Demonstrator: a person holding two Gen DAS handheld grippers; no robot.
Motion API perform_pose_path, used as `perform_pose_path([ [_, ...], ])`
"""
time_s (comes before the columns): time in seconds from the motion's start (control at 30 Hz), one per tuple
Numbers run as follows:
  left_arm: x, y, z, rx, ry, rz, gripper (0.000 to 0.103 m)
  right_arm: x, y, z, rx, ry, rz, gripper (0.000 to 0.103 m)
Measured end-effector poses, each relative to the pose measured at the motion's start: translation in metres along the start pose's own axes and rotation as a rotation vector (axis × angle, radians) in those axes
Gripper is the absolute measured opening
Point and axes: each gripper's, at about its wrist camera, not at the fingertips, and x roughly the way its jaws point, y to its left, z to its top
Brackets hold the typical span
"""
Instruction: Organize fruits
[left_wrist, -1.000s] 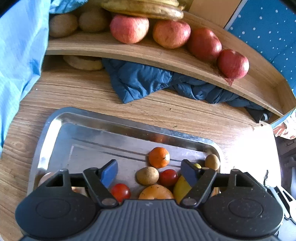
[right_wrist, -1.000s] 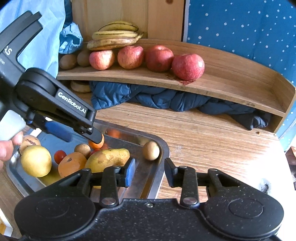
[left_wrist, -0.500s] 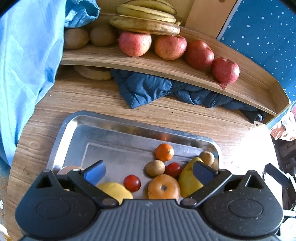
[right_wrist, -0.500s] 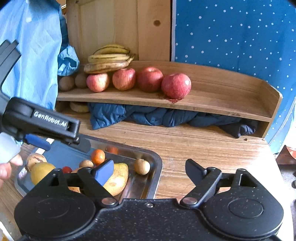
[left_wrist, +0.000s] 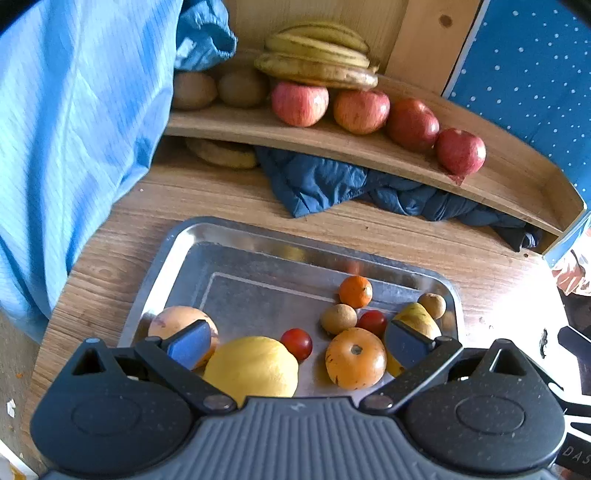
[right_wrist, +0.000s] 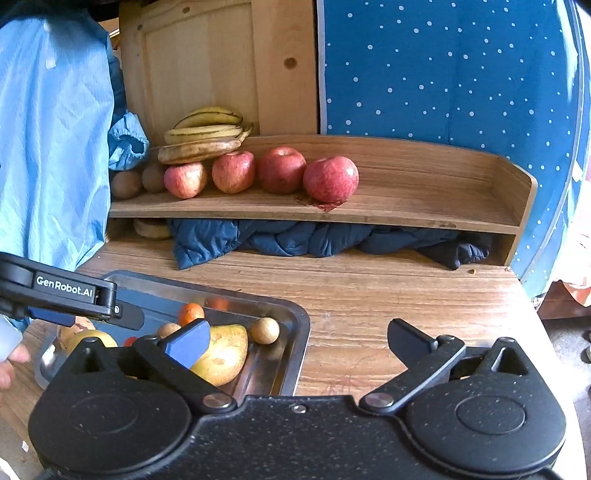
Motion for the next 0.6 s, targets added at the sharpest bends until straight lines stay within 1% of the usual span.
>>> perform_pose_path([
  [0.23,-0.013,0.003,-0.009,0.009,-0.045,0.022,0.102,-0.007,0.002,-0.004,-0.004,-0.007,0.017,0.102],
  [0.43,-0.027,0.011,-0.018,0.023,-0.101,0.059,0.102,-0.011,-0.002,-0.005,0.006,-0.014,0.015,0.102],
  [0.6,-0.033,0.017,-0.021,0.002,-0.128,0.079,0.102,-0.013,-0.005,-0.006,0.018,-0.014,0.017,0.102],
])
